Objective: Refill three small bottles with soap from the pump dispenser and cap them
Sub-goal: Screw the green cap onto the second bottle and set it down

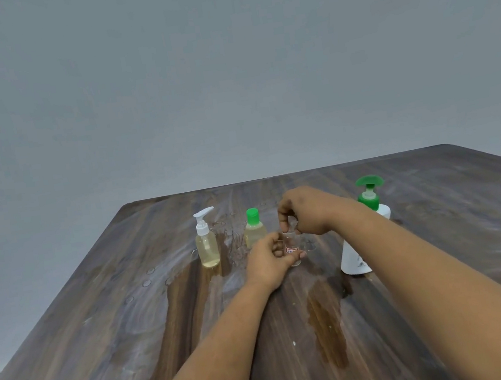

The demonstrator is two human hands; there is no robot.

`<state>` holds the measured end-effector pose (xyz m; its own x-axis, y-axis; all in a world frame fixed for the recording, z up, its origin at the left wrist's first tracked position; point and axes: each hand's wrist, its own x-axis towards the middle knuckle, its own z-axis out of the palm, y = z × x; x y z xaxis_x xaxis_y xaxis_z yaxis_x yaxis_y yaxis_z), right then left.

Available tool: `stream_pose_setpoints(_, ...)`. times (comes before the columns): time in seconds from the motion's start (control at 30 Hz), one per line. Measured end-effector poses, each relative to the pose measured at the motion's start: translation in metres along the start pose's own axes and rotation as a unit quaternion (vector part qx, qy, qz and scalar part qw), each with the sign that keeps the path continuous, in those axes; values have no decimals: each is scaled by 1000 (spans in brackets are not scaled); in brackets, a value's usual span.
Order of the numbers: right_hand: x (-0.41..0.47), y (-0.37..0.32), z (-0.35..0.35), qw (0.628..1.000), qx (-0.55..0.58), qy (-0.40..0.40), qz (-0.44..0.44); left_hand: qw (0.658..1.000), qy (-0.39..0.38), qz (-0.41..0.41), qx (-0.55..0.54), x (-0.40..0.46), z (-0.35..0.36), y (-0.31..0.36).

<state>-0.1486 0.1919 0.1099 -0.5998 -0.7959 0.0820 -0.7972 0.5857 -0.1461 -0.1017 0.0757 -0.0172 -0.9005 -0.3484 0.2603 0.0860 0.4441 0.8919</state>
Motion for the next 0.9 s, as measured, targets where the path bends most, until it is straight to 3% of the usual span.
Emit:
stream_pose_setpoints(0.23, 1, 6, 4, 999, 43, -3, -24, 1000, 4, -4, 10, 1, 0, -1)
stream_pose_setpoints(0.37, 6, 2, 3, 1000, 28, 4, 1, 1000, -4, -4, -26, 0, 1, -1)
stream_pose_setpoints(0.5, 9, -3, 1, 998, -29, 26, 52, 1000, -1, 10, 5, 0, 0, 0)
stream_pose_setpoints(0.77, 6, -4, 2, 999, -14, -26, 19, 1000, -5, 10, -14, 0, 0, -2)
stream_pose_setpoints(0.9, 9, 0, 10, 999, -26, 11, 35, 1000, -11, 24, -15, 1, 0, -4)
